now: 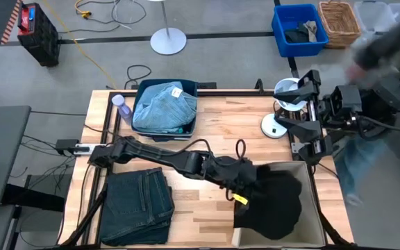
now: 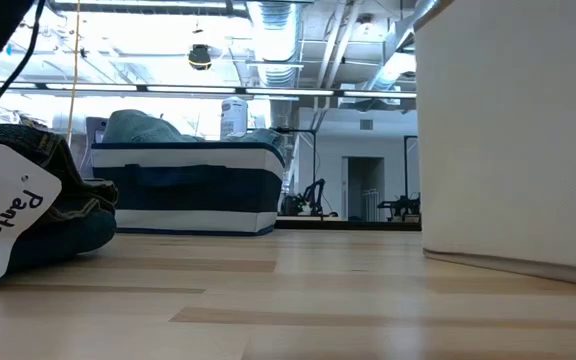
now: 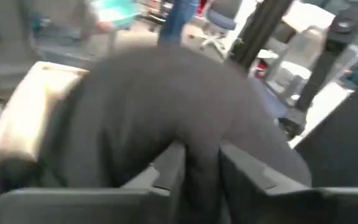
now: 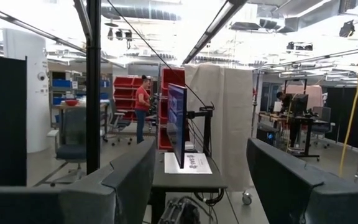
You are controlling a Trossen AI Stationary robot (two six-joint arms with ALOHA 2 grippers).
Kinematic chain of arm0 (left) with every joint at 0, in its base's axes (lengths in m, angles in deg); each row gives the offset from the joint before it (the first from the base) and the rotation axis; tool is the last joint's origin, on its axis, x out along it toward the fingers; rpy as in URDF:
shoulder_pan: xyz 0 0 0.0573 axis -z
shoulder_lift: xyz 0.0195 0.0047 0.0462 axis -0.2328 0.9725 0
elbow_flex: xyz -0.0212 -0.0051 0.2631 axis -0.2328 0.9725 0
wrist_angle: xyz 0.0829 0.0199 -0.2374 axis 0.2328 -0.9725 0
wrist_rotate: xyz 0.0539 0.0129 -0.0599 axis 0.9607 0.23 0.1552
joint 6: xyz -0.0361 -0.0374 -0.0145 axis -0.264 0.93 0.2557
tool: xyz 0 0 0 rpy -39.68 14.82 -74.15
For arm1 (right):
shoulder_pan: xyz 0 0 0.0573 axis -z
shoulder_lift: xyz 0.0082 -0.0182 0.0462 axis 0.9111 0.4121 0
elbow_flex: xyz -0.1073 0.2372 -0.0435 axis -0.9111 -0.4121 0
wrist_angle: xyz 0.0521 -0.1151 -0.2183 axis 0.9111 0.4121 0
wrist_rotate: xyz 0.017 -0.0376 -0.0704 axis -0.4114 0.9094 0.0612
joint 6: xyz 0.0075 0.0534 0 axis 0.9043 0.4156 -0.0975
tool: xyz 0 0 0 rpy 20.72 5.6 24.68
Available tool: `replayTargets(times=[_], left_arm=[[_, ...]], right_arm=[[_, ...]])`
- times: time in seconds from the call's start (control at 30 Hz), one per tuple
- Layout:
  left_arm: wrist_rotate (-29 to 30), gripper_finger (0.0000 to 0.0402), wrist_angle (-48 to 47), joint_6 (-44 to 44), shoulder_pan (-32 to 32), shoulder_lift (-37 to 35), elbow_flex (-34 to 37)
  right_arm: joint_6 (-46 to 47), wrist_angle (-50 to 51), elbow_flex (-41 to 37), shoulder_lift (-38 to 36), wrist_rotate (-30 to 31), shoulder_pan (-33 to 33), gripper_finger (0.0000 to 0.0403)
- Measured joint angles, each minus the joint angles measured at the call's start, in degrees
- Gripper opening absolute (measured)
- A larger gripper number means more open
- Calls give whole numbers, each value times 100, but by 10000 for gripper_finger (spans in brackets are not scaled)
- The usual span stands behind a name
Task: Sort clothes
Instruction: Put the black shirt into the white laundry organizer, then put the black pants into the white laundry organizer
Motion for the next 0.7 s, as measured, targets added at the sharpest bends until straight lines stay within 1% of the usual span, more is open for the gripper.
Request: replayTargets(times=[0.07,0.2,0.3,0.37,0.47,0.53,0.6,0.63,0.7], left_arm=[[198,126,-50,1,13,-26,-2],[417,196,-95,12,61,-140,-2],[659,223,-392,14,131,-308,-2],[921,226,-701,-76,220,-502,-2],[1817,219,-1593,-301,513,-930,-2],[2528,210,-2513,-313,776,-1224,-2],[3061,201,-3481,-61,1034,-1477,-4],[3185,197,-4021,137,1135,-1563,-4],[3255,188,-5119,737,1309,-1678,-4]], right_arm=[[10,10,0,2,-6,0,270],[44,19,0,2,-20,0,270],[68,20,0,3,-26,-14,270],[96,24,0,3,-26,-81,270],[92,30,0,2,-28,-211,270],[109,42,0,4,-32,-287,270],[131,119,0,3,-32,-380,270],[132,141,0,3,-31,-415,270],[173,137,0,7,-31,-461,270]])
